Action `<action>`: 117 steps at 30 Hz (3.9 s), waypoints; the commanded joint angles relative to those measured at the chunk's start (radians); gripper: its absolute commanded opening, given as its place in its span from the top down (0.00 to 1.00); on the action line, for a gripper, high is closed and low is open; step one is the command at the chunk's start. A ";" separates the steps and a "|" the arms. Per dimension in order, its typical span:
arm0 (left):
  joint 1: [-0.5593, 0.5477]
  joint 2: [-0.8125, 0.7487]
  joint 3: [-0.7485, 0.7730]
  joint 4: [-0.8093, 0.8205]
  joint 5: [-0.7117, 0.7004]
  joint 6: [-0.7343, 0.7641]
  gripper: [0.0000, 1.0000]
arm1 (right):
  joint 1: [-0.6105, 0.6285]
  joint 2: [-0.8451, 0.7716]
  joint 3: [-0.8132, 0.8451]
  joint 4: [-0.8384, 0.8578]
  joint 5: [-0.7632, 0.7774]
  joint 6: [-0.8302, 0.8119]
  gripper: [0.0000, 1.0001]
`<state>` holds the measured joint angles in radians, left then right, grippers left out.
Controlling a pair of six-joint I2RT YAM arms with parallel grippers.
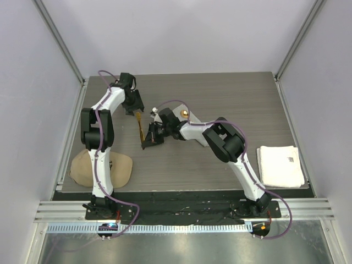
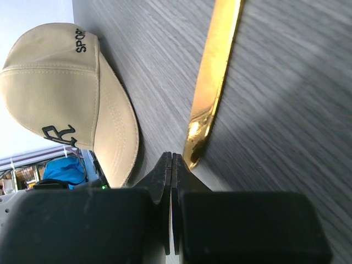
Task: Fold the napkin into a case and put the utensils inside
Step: Pick up the knife from the center of the board.
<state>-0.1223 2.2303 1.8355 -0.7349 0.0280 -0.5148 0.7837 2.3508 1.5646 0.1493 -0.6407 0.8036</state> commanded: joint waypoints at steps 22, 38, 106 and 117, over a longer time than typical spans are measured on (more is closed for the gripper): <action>-0.069 0.002 0.064 -0.047 -0.166 0.081 0.45 | -0.011 0.064 -0.031 0.018 0.036 -0.032 0.99; -0.116 -0.008 -0.022 -0.021 -0.278 0.076 0.55 | -0.012 0.062 -0.052 0.053 0.027 -0.014 0.99; 0.073 -0.018 -0.278 0.181 0.214 0.128 1.00 | 0.011 0.304 0.480 -0.301 0.395 0.014 0.72; 0.079 -0.028 -0.298 0.203 0.220 0.114 1.00 | 0.038 0.389 0.644 -0.531 0.575 0.028 0.96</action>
<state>-0.0349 2.1593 1.5929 -0.4816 0.2787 -0.3847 0.7921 2.6438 2.2013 -0.1936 -0.2230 0.8497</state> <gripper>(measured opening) 0.219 0.080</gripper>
